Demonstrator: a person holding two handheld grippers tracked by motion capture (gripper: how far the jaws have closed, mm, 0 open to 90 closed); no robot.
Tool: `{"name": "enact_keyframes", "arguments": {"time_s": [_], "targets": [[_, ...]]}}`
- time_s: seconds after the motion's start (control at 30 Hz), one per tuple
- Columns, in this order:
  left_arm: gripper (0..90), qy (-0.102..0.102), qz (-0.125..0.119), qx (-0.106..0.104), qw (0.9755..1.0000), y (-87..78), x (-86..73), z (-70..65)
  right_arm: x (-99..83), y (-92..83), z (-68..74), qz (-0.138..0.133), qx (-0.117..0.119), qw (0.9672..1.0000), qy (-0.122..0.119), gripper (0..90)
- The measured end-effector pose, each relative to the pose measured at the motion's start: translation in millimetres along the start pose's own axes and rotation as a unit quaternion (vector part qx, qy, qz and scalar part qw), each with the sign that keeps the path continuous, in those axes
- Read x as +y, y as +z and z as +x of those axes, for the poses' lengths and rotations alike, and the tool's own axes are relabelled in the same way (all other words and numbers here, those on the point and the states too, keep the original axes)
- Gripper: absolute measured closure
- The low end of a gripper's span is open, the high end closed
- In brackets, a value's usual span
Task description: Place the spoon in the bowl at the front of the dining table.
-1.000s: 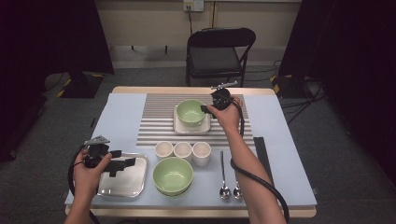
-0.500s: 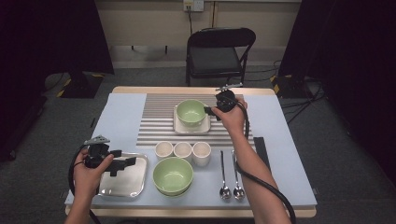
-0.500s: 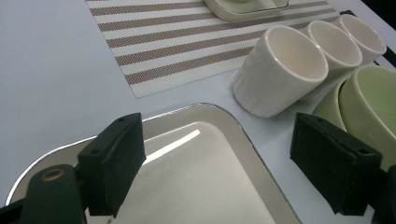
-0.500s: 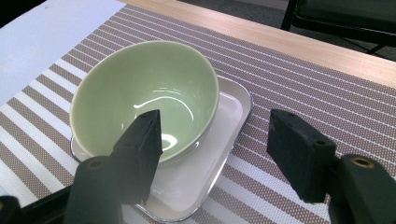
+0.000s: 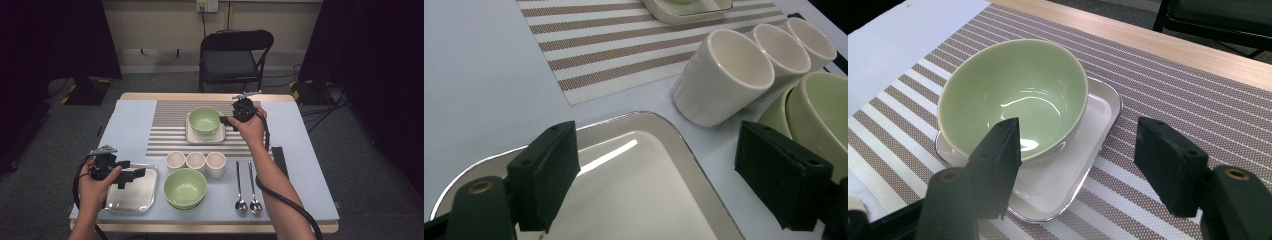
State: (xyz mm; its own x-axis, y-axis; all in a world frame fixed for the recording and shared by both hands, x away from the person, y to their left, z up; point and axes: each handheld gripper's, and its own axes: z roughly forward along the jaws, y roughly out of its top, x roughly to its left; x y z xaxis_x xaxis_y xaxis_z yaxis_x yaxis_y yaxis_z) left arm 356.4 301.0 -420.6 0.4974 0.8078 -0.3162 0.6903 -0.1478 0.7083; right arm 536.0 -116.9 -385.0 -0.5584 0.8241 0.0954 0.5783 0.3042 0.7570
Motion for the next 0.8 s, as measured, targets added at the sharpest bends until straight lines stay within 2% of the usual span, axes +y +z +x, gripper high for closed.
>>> {"name": "enact_keyframes", "arguments": {"time_s": [0.17,0.33,0.7,0.8], "targets": [[17.5,0.002,0.000,0.002,1.0000,0.0,0.7,-0.9,-2.8,-4.3,-0.9,0.000,0.000,1.0000,0.000,34.9],[16.4,-0.020,-0.014,-0.001,0.9997,0.0,1.2,-1.1,-5.8,-7.3,-1.2,0.000,0.002,1.0000,0.003,34.9],[16.6,-0.020,-0.009,0.006,0.9997,0.1,2.3,-0.9,-8.2,-15.3,-3.9,-0.005,-0.001,1.0000,0.005,34.9],[16.5,-0.021,-0.005,0.014,0.9997,0.3,2.3,-1.1,-8.9,-18.0,-4.3,-0.007,-0.003,1.0000,0.005,35.0]]}}
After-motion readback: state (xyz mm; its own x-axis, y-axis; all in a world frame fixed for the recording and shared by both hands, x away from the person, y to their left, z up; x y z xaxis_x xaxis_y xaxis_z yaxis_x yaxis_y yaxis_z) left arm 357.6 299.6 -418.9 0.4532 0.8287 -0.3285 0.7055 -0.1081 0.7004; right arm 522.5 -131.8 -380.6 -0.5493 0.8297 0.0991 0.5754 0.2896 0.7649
